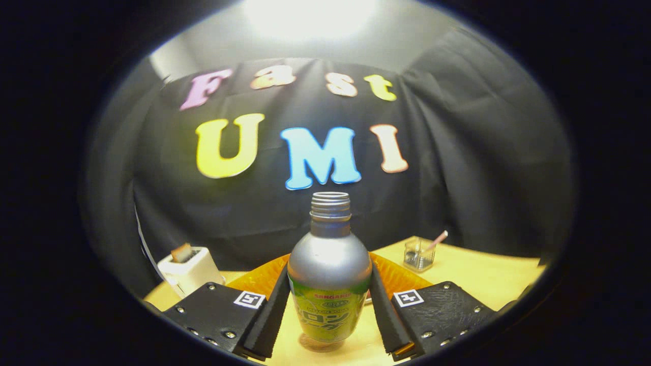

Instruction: Take the bottle from table, then pour the juice into the cup, finally place the bottle on the coaster

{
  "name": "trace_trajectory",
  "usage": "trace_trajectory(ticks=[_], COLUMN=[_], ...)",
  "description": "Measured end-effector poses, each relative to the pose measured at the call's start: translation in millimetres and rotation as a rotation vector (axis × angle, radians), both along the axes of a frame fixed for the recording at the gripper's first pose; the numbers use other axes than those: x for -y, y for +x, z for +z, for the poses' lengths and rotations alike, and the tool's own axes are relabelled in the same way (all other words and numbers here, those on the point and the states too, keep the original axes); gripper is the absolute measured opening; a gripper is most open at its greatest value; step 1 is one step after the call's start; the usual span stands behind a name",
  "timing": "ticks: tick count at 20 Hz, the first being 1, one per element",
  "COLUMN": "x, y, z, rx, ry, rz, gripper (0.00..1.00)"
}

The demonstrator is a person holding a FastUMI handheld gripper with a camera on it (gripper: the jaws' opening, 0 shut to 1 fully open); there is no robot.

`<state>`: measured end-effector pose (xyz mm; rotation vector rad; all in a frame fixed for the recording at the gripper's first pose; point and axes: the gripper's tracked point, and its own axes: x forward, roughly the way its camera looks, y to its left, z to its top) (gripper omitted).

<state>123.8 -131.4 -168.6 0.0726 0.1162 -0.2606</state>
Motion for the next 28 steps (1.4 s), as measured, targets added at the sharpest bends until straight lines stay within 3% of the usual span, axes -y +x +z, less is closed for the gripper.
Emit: trace_trajectory(ticks=[2, 10, 18, 28], x=[-11.7, -32.4, -44.6, -37.9], y=[0.5, 12.6, 40.5, 45.6], z=[-4.2, -26.1, -106.7, -145.0], rx=[-0.007, 0.004, -0.063, -0.102], ry=[-0.052, -0.013, -0.008, -0.025], rz=[0.039, 0.118, 0.201, 0.187], gripper=[0.77, 0.77, 0.77, 0.78])
